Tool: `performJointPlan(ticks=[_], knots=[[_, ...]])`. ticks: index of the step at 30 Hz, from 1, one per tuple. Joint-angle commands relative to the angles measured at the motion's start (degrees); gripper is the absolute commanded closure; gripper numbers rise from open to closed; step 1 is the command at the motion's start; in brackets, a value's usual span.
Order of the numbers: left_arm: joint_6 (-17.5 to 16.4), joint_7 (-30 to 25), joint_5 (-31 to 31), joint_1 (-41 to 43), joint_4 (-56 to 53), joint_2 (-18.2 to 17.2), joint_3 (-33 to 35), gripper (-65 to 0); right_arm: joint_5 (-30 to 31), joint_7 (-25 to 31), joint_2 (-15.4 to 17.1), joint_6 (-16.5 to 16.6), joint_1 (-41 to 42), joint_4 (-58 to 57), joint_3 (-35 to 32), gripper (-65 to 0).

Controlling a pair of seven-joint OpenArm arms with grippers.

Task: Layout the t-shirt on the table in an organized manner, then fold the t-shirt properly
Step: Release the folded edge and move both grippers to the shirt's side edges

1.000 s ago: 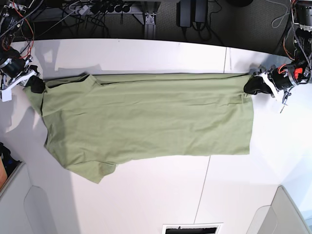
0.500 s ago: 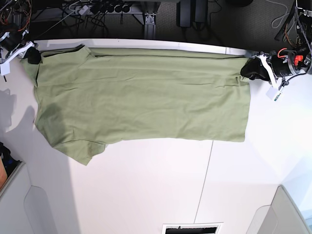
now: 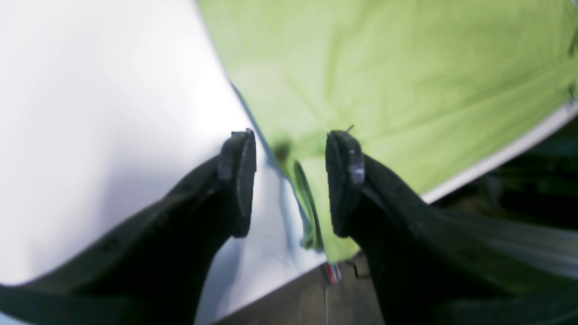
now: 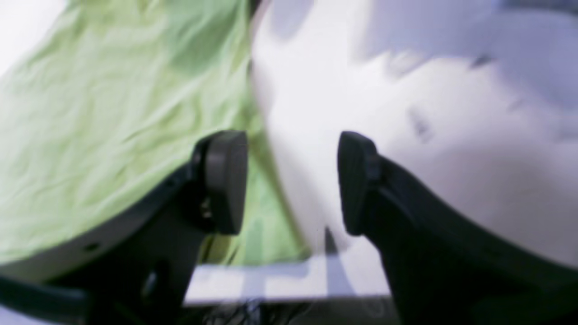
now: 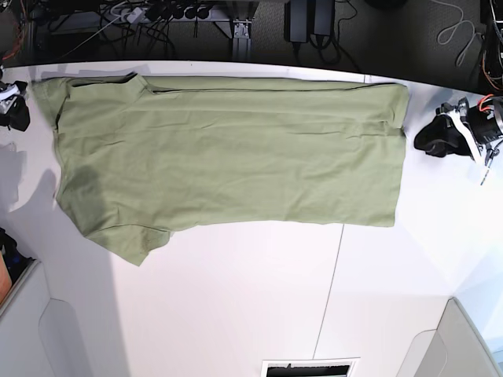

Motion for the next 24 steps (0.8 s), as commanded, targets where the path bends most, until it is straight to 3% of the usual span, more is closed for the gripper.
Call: performJointPlan(ticks=[1, 4, 9, 16, 24], knots=[[-0.3, -1.2, -0.9, -1.5, 0.8, -1.3, -0.2, -28.0, 1.0, 2.0, 1.7, 0.0, 2.0, 0.9, -0.2, -31.9], [-0.3, -5.7, 2.8, -3.3, 0.5, -1.2, 1.2, -28.7, -1.7, 4.0, 2.7, -0.9, 6.8, -0.4, -2.6, -31.9], [-0.3, -14.1, 12.2, -9.2, -4.4, -1.3, 6.5, -37.6, -7.3, 6.4, 3.3, -3.1, 17.6, -8.5, -11.7, -31.9], [-0.3, -16.1, 16.2, -25.3, -21.9, -0.6, 16.7, -37.6, -18.5, 13.9, 3.3, -7.3, 34.3, -27.9, -26.6, -31.9], [-0.3, -17.7, 16.8, -39.8, -39.9, 0.5, 23.2, -37.6, -24.7, 14.9, 3.3, -8.3, 44.6, -42.1, -28.7, -31.9]])
